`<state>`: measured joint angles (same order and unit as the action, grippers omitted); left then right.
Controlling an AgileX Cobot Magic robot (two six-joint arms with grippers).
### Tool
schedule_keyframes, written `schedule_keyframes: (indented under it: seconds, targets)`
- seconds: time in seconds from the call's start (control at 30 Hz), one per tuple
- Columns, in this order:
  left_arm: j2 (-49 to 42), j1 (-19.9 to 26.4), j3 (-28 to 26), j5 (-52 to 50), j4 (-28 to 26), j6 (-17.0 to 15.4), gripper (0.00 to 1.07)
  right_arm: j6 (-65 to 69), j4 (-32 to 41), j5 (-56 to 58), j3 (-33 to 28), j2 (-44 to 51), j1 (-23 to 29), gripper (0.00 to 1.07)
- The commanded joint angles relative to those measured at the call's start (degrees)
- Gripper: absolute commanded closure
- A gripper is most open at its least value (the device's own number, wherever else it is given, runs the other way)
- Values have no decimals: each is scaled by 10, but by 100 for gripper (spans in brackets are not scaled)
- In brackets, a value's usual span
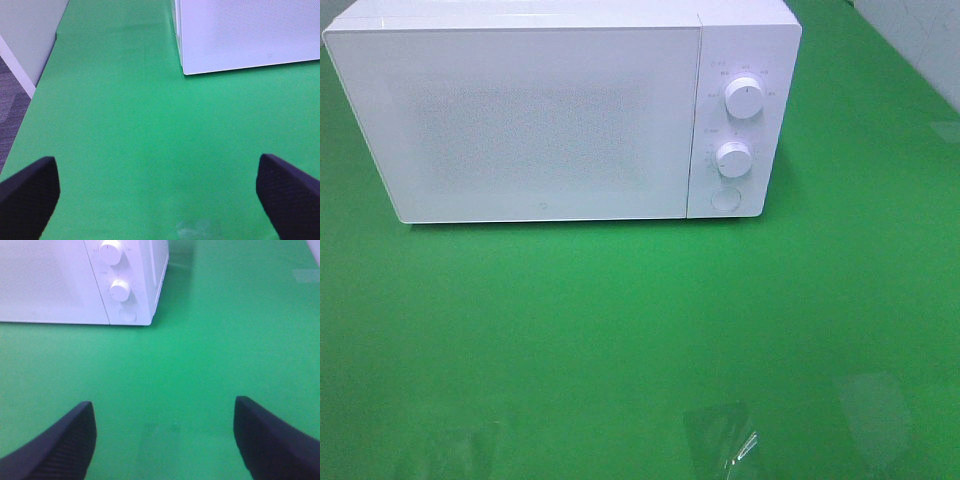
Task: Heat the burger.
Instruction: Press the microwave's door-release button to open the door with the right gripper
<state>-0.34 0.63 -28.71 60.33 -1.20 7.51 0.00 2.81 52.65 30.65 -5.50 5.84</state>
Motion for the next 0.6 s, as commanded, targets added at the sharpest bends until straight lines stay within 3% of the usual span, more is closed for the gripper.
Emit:
schedule_keyframes:
  seconds: [0.03, 0.6]
  targets:
    - [-13, 1, 1, -8, -3, -1, 7, 6, -5, 24, -2, 44, -15, 33]
    - [-11, 1, 1, -8, -2, -1, 7, 14, -8, 47, -17, 71, -19, 33]
